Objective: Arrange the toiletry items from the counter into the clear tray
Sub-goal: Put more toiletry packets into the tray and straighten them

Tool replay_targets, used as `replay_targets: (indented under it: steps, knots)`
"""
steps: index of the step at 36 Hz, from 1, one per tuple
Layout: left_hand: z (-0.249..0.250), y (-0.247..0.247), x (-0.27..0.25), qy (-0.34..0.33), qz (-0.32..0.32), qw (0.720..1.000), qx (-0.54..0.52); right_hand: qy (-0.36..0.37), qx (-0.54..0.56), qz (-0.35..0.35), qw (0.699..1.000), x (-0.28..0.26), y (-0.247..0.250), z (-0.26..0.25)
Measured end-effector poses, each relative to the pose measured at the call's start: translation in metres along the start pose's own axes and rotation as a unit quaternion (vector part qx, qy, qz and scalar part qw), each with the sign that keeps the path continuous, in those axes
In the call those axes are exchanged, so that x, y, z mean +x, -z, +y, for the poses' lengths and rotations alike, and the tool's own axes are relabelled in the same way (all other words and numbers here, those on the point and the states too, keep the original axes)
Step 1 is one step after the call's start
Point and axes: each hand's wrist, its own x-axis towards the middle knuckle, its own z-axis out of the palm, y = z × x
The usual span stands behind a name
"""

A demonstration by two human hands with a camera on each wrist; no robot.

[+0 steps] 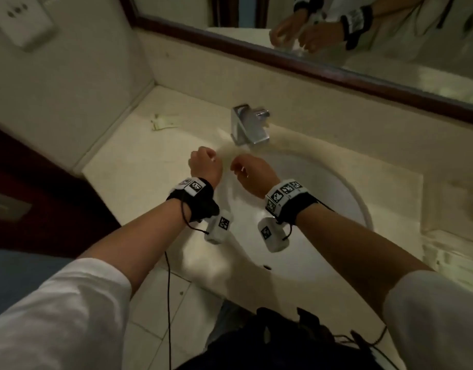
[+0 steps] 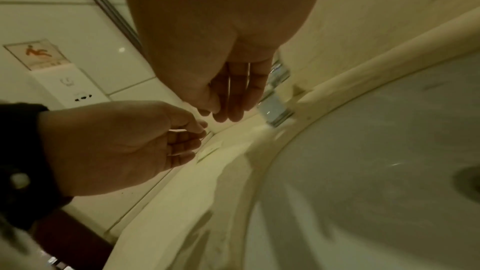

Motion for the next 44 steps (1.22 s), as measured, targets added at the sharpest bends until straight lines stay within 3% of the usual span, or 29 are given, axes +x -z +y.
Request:
replay_targets:
  steps: [9,19,35,44]
  knots:
    - [-0.064,0.059,0.097,0.085,0.027,0.996,0.018,-0.004,-0.004,-0.054,0.999,0.114,-0.067,-0.047]
    - [-0.094,0.067,0.177,0.088,-0.002,0.995,0.052,-0.079,-0.033,-0.074,0.994,0.205,-0.098,-0.049]
    - [-0.120,0.048,0.228,0.053,0.004,0.997,0.064,-0.144,-0.060,-0.073,0.985,0.264,-0.112,-0.039]
    - [-0.114,0.039,0.237,0.016,0.049,0.996,0.073,-0.129,-0.093,-0.069,0.985,0.282,-0.123,-0.040]
